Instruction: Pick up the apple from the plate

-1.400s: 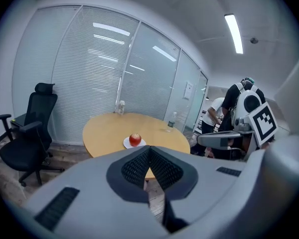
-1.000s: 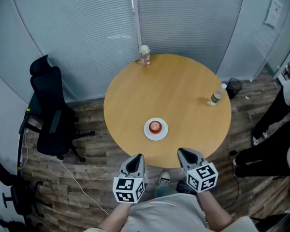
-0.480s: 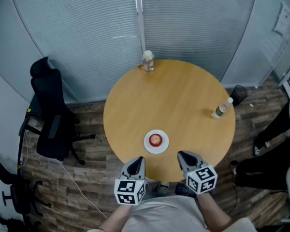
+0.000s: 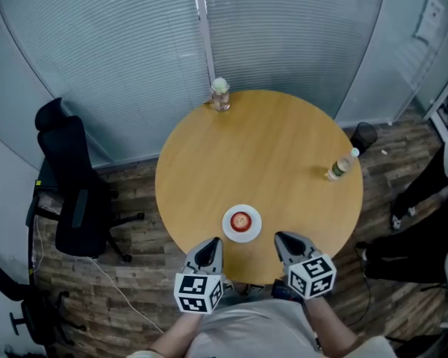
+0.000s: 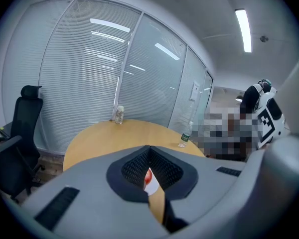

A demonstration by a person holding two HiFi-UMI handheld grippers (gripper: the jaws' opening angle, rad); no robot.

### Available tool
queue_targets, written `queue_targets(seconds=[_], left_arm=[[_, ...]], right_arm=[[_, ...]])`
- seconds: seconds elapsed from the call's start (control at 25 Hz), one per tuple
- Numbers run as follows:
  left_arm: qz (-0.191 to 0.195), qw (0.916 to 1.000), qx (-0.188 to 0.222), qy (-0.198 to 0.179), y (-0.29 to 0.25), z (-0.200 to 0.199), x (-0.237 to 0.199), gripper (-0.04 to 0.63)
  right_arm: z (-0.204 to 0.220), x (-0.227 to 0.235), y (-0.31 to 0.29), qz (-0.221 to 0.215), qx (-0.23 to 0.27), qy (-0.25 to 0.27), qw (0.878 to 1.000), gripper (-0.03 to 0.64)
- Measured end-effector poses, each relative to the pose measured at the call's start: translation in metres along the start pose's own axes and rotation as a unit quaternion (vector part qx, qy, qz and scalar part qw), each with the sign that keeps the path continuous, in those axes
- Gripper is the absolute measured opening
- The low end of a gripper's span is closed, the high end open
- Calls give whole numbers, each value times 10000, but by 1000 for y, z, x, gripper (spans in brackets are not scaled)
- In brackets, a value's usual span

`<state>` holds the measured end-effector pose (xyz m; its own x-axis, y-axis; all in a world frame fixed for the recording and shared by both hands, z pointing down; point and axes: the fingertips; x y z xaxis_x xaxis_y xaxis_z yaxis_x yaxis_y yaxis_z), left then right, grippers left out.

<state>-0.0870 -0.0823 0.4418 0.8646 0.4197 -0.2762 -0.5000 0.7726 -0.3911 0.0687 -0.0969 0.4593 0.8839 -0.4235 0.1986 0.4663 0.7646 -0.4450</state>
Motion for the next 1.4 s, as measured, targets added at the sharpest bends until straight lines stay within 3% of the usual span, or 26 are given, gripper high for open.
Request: queue_targets(seconds=[0.32, 0.56, 1.4], left_arm=[[254, 9993, -158, -229, -17, -3, -4, 3], [285, 9988, -358, -189, -35, 6, -11, 3], [244, 9921, -1171, -381, -87, 73, -32, 3]], right_arm=[[4, 6, -14, 88, -160, -115, 9998, 34], [11, 9, -23, 86, -312, -153, 9994, 34], [48, 18, -52, 46, -732, -437, 9963, 34]])
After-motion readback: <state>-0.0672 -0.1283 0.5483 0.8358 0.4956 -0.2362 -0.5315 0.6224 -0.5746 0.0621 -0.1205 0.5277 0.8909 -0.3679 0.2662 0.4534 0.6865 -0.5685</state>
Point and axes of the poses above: the fingertips, and each gripper's own axes: y backward along the fingers, x to its right, z out of its underside, and after that the axes turned 7 degrees about z, right-handed
